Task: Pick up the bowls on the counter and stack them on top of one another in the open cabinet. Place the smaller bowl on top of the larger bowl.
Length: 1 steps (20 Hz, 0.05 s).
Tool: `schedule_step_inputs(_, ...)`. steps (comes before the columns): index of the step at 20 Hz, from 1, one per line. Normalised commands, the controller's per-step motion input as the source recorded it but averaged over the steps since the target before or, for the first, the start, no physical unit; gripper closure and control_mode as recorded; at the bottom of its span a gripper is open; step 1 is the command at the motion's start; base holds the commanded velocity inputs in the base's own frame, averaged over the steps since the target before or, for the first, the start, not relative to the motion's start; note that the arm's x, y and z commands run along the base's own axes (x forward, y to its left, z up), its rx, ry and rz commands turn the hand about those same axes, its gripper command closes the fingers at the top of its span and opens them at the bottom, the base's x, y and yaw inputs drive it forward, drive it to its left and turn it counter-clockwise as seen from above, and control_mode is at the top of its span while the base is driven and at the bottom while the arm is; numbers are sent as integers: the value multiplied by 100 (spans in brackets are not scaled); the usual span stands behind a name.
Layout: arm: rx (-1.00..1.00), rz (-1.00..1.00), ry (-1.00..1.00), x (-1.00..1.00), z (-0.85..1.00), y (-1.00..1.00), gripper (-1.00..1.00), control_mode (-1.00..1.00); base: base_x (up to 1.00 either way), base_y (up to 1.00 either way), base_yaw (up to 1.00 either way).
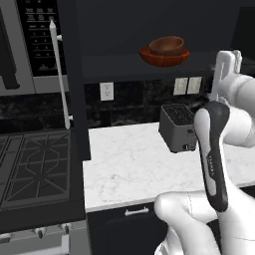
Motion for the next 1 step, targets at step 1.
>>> schedule_step_inputs(1,5,1,6,-58,-41,15,-100,-100,0,0,0)
